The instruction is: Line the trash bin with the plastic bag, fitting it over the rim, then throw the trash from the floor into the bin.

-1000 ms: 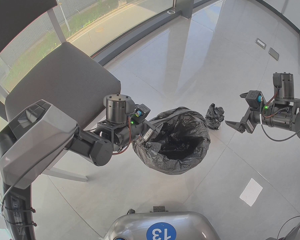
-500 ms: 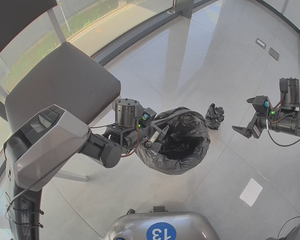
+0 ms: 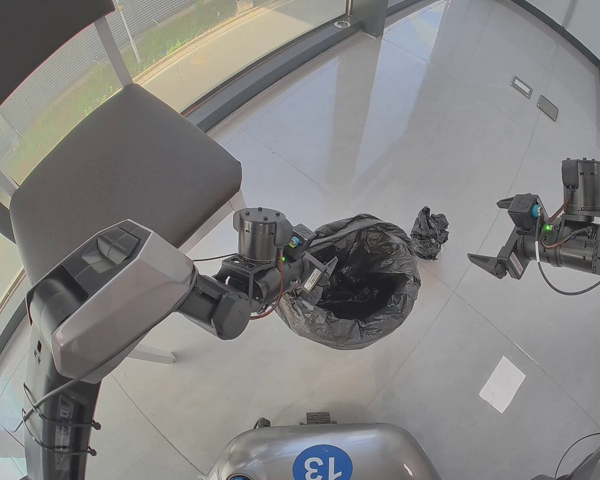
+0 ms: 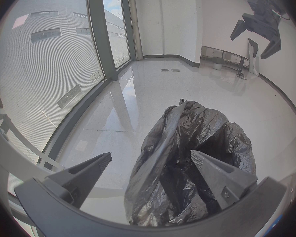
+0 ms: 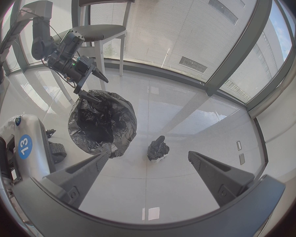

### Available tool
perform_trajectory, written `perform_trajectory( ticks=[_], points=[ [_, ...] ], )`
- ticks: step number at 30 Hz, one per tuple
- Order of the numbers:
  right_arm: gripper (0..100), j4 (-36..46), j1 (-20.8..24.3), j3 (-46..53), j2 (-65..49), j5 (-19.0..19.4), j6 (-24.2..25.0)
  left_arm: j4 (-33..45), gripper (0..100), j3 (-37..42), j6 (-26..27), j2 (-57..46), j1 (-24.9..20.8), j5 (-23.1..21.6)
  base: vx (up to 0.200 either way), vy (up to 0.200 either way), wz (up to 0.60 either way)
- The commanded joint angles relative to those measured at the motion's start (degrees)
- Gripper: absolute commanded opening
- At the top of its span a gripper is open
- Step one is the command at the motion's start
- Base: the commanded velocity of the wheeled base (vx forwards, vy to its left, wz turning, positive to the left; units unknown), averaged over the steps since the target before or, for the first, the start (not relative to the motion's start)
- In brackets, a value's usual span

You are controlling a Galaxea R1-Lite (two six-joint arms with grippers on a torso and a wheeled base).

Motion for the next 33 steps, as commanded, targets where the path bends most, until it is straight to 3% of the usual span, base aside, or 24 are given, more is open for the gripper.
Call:
perform_trajectory(
  ticks=[1, 14, 25, 33],
  points=[
    [100, 0.01, 0.09, 0.77, -0.3, 0.03, -0.01, -0.2, 0, -0.34, -0.89, 1.02, 0.28, -0.01, 0.0, 0.0, 0.0],
    [100, -0.08, -0.18, 0.77, -0.3, 0.03, -0.01, -0.2, 0, -0.43, -1.33, 0.84, 0.8, 0.78, 0.0, 0.0, 0.0],
    [100, -0.08, -0.44, 0.86, -0.56, 0.03, -0.1, -0.29, 0, -4.21, -8.71, 1.63, 0.89, 5.97, 0.0, 0.0, 0.0],
    [100, -0.08, -0.44, 0.95, -0.65, 0.03, -0.1, -0.47, 0, -4.82, -8.98, 2.16, 1.77, 8.34, 0.0, 0.0, 0.0]
  ],
)
